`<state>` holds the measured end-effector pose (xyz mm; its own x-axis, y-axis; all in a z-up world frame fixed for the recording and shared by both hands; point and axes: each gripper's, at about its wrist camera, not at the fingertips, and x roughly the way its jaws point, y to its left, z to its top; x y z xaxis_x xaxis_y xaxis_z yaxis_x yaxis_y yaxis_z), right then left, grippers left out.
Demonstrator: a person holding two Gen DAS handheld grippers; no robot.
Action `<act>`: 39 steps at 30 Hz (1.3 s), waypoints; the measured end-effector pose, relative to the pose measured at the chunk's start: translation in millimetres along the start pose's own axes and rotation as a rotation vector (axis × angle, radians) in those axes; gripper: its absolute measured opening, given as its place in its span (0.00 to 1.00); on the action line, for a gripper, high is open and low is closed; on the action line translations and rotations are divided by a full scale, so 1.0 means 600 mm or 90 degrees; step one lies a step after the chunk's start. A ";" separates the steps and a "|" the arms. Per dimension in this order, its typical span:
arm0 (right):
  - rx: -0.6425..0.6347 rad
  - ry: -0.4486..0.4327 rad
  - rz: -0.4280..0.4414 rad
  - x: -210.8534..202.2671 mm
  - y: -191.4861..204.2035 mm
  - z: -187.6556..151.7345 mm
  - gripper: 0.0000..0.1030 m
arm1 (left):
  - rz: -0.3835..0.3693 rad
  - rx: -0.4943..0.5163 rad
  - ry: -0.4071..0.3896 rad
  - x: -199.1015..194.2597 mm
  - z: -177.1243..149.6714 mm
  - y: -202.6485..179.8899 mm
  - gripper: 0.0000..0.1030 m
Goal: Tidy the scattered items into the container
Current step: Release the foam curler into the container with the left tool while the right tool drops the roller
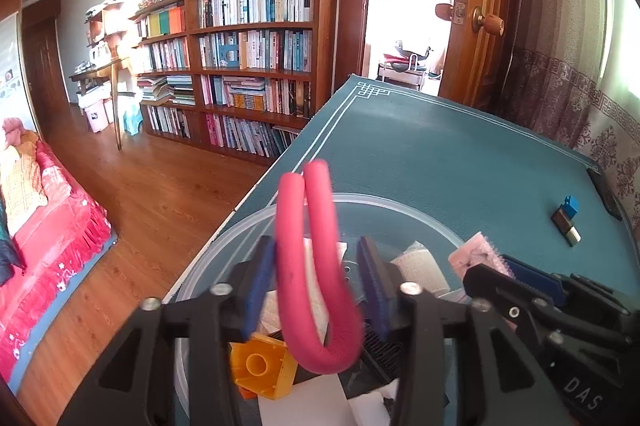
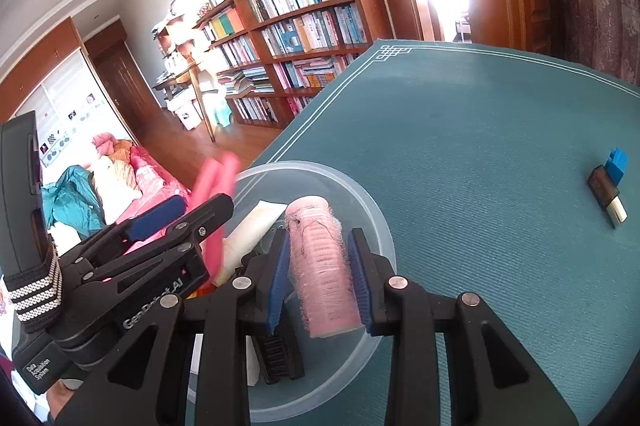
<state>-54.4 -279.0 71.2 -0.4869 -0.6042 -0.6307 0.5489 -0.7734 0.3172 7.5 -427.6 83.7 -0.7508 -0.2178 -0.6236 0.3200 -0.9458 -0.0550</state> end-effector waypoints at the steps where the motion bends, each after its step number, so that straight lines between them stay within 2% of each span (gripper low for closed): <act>1: 0.001 0.003 0.000 0.001 0.000 0.000 0.33 | 0.001 -0.006 -0.004 -0.002 0.000 0.003 0.70; 2: 0.003 0.008 0.003 0.000 -0.004 0.000 0.33 | 0.005 -0.011 -0.009 -0.005 0.000 0.006 0.79; 8: 0.011 0.012 0.007 0.002 -0.005 0.000 0.33 | 0.012 -0.023 -0.017 -0.009 0.004 0.022 0.79; 20: -0.025 0.051 0.039 0.015 0.026 -0.022 0.33 | 0.014 -0.033 -0.009 -0.010 0.002 0.038 0.79; 32: 0.011 0.023 0.032 -0.012 0.007 -0.023 0.33 | 0.010 -0.031 0.000 -0.012 -0.004 0.033 0.83; 35: 0.021 0.012 0.031 -0.022 0.000 -0.024 0.39 | 0.008 -0.022 0.003 -0.012 -0.006 0.022 0.83; 39: 0.030 -0.001 0.023 -0.035 -0.012 -0.027 0.40 | 0.008 -0.010 0.007 -0.012 -0.007 0.010 0.85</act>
<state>-37.1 -257.5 70.8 -0.4687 -0.6326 -0.6165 0.5340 -0.7589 0.3727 17.1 -430.8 84.5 -0.7402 -0.2269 -0.6330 0.3381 -0.9393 -0.0587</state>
